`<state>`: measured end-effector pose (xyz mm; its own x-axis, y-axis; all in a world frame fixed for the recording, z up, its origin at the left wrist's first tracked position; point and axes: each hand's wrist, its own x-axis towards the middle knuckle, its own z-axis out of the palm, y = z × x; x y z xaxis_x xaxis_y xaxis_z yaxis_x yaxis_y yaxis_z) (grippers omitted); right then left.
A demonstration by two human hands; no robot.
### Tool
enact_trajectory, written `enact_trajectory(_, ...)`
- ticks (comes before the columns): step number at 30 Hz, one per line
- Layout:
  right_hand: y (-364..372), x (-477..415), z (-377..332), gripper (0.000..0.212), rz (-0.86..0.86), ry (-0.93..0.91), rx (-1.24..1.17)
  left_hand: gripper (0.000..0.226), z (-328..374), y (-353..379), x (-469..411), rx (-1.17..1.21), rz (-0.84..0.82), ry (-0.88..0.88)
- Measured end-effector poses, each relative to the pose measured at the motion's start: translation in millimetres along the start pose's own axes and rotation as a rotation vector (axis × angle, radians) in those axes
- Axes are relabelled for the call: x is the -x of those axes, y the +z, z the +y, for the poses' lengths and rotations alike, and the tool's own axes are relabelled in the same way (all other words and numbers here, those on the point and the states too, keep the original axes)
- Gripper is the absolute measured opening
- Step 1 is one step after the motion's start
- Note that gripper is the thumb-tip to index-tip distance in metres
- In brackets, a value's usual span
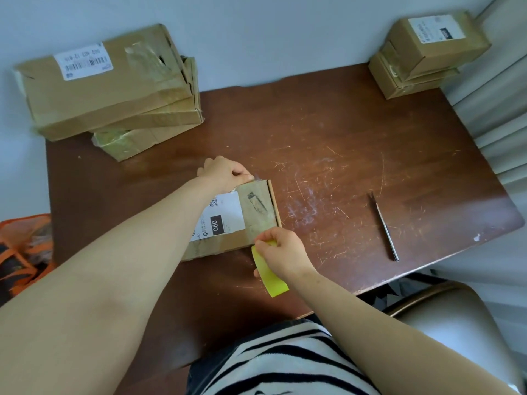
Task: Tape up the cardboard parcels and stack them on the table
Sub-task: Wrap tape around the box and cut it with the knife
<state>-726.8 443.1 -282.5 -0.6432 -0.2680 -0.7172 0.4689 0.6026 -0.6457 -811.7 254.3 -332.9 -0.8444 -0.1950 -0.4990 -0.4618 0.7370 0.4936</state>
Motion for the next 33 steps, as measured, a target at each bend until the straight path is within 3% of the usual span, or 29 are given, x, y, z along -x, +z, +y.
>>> enact_trajectory(4, 0.4, -0.5, -0.1, 0.011, -0.013, 0.013, -0.032, 0.047, 4.2, 6.1, 1.4, -0.019, 0.139, -0.086)
enact_trajectory(7, -1.4, -1.5, -0.2, 0.013, -0.027, 0.022, -0.050, 0.031, 9.7, 13.5, 18.1, 0.051, 0.418, 0.069)
enact_trajectory(9, -1.6, -2.1, 0.9, 0.013, -0.033, 0.019, -0.062, 0.028, 11.7, 25.6, 30.7, -0.044, 0.478, 0.228)
enact_trajectory(11, -0.5, -4.0, 1.6, 0.014, -0.035, 0.013, -0.062, 0.037, 11.9, 40.8, 40.3, -0.169, 0.421, 0.296)
enact_trajectory(15, -0.8, -7.3, 2.4, 0.015, -0.037, 0.023, -0.083, 0.043, 9.1, 44.2, 36.3, -0.215, 0.407, 0.304)
enact_trajectory(19, -1.7, -8.3, 3.0, 0.014, -0.043, 0.042, -0.110, 0.060, 9.5, 54.7, 42.2, -0.361, 0.279, 0.264)
enact_trajectory(24, -3.8, -9.9, 4.9, 0.024, -0.032, 0.054, -0.121, 0.069, 11.0, 63.3, 52.9, -0.509, 0.275, 0.290)
enact_trajectory(28, -6.0, -11.7, 6.7, 0.025, -0.022, 0.044, -0.133, 0.071, 14.0, 70.7, 63.1, -0.565, 0.255, 0.430)
enact_trajectory(33, -7.1, -9.2, 9.0, 0.020, -0.029, 0.021, -0.123, 0.082, 16.3, 71.1, 68.9, -0.585, 0.236, 0.315)
